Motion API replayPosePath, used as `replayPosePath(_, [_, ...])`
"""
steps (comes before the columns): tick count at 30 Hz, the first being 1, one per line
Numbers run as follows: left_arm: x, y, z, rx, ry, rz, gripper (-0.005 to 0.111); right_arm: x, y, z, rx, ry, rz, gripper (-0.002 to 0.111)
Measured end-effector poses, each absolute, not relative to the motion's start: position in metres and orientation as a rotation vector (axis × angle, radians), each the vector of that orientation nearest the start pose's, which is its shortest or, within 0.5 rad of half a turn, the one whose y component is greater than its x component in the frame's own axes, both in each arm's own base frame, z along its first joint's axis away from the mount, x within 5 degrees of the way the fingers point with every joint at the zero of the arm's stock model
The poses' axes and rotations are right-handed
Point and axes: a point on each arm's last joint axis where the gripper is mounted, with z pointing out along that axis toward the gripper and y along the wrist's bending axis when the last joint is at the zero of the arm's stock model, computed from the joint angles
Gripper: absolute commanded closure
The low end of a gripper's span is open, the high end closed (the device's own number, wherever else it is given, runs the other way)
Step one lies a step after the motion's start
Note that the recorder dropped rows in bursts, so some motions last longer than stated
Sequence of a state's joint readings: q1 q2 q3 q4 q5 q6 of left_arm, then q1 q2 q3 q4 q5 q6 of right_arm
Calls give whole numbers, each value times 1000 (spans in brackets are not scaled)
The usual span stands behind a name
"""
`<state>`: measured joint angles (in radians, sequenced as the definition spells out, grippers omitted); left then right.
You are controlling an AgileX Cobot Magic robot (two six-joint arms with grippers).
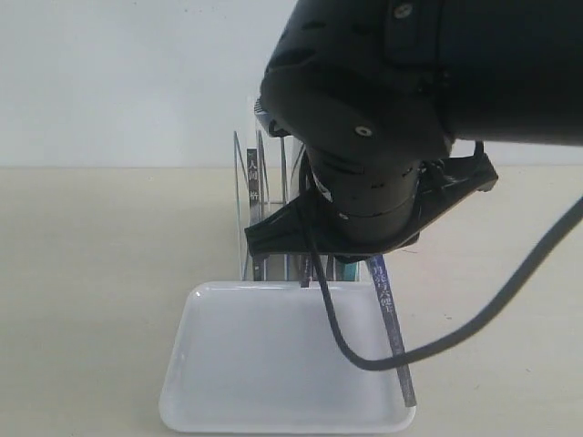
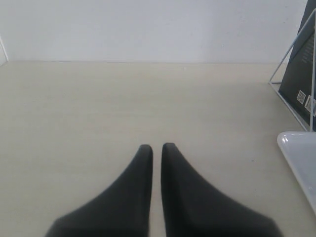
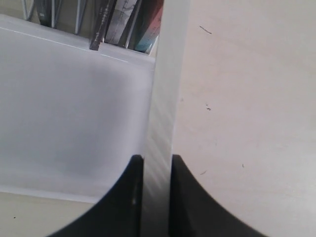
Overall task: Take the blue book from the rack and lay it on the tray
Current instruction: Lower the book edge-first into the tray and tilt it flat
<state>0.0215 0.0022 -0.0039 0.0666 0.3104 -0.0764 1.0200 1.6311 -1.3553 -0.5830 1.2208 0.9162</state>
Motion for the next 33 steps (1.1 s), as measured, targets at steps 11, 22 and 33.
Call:
replayPosePath(11, [54, 3, 186, -45, 1791, 24, 101, 210, 250, 302, -345, 2546, -260, 109])
replayPosePath(22, [54, 3, 186, -45, 1791, 24, 101, 212, 254, 302, -362, 2524, -215, 109])
replayPosePath(33, [54, 3, 186, -45, 1791, 24, 101, 228, 253, 285, -345, 2545, -275, 109])
